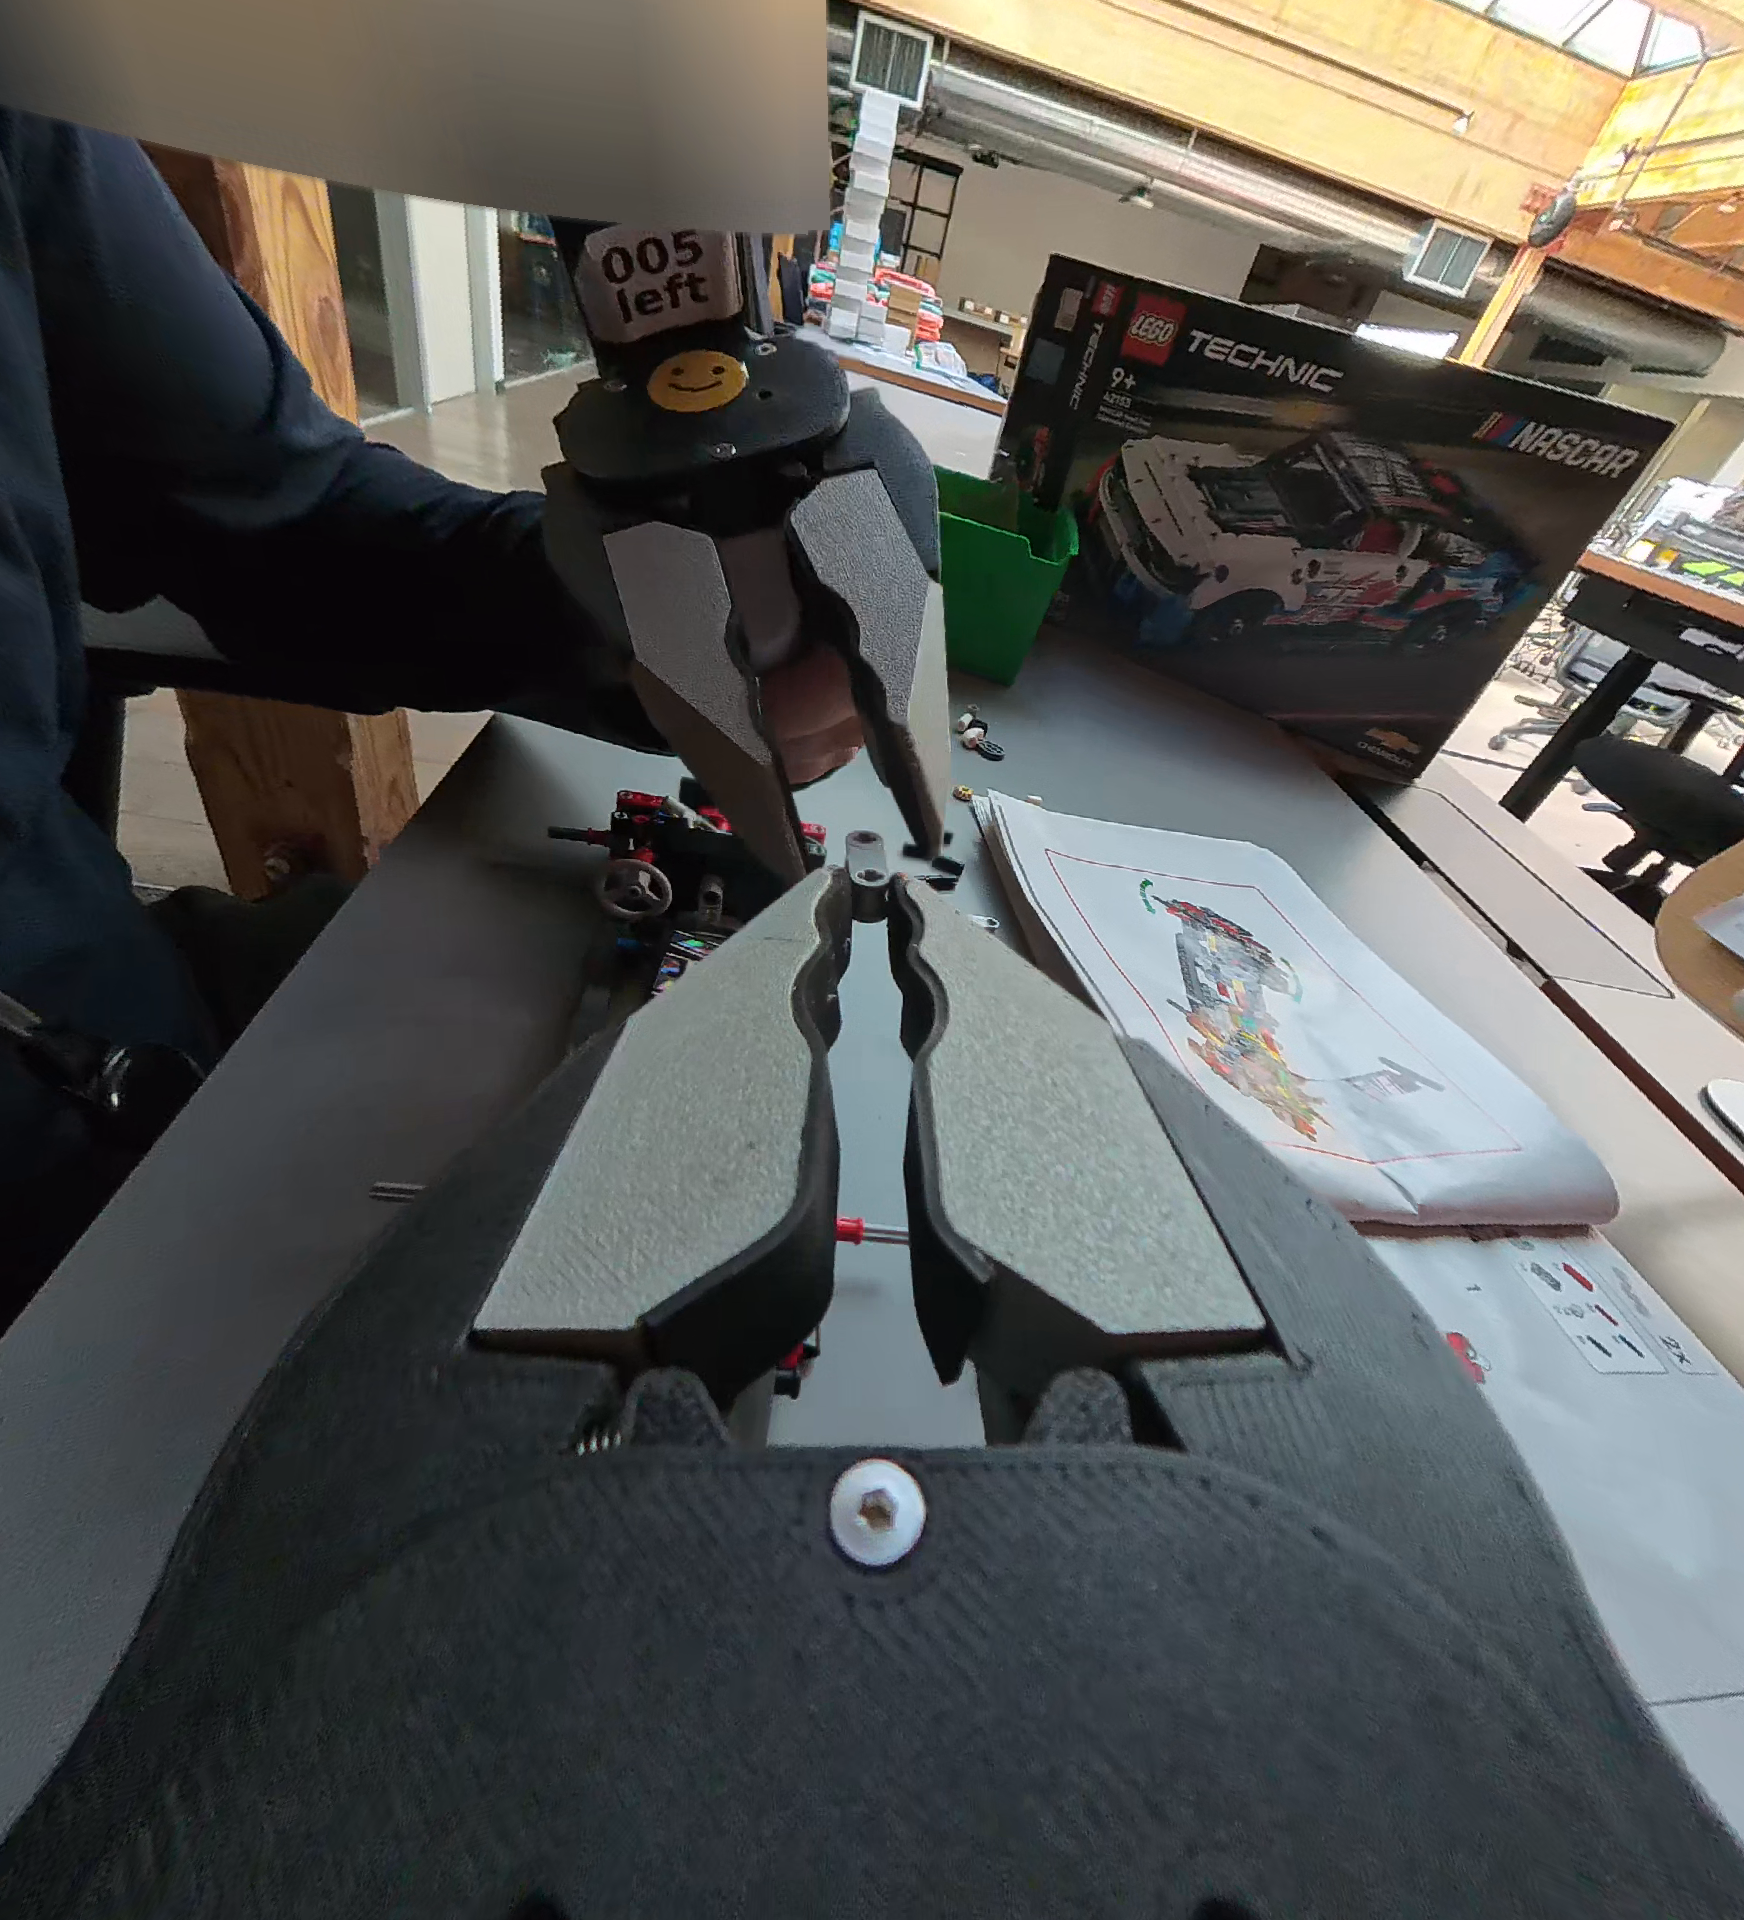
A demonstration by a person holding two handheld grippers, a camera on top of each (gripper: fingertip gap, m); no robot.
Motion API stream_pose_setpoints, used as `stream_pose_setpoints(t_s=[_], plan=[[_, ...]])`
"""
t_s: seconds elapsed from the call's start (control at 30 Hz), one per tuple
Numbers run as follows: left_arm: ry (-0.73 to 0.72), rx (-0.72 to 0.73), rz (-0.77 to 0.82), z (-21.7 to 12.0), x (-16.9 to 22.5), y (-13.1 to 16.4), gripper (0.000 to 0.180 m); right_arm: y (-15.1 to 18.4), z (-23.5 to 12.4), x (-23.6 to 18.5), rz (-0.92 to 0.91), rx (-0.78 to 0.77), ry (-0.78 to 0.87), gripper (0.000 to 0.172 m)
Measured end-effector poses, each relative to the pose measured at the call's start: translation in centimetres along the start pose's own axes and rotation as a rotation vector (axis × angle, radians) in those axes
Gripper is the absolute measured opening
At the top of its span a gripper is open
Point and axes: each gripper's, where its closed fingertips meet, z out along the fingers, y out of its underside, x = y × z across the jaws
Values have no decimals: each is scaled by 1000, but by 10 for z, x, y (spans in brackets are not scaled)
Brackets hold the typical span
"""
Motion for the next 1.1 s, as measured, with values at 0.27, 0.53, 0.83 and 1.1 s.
stream_pose_setpoints(t_s=[0.27, 0.53, 0.83, 1.1], plan=[[40, -30, 1, 3, 6, 5, 5, 2, 2, -6, 0, -10, -33, 4], [51, -124, -13, 6, 6, 15, 5, 12, 4, -7, -22, -88, -25, 5], [61, -162, -25, 6, 8, 17, 4, 14, 5, -8, -25, -100, -24, 5], [60, -187, -19, 8, 8, 26, 5, 22, 7, -7, -17, -135, -26, 5]])
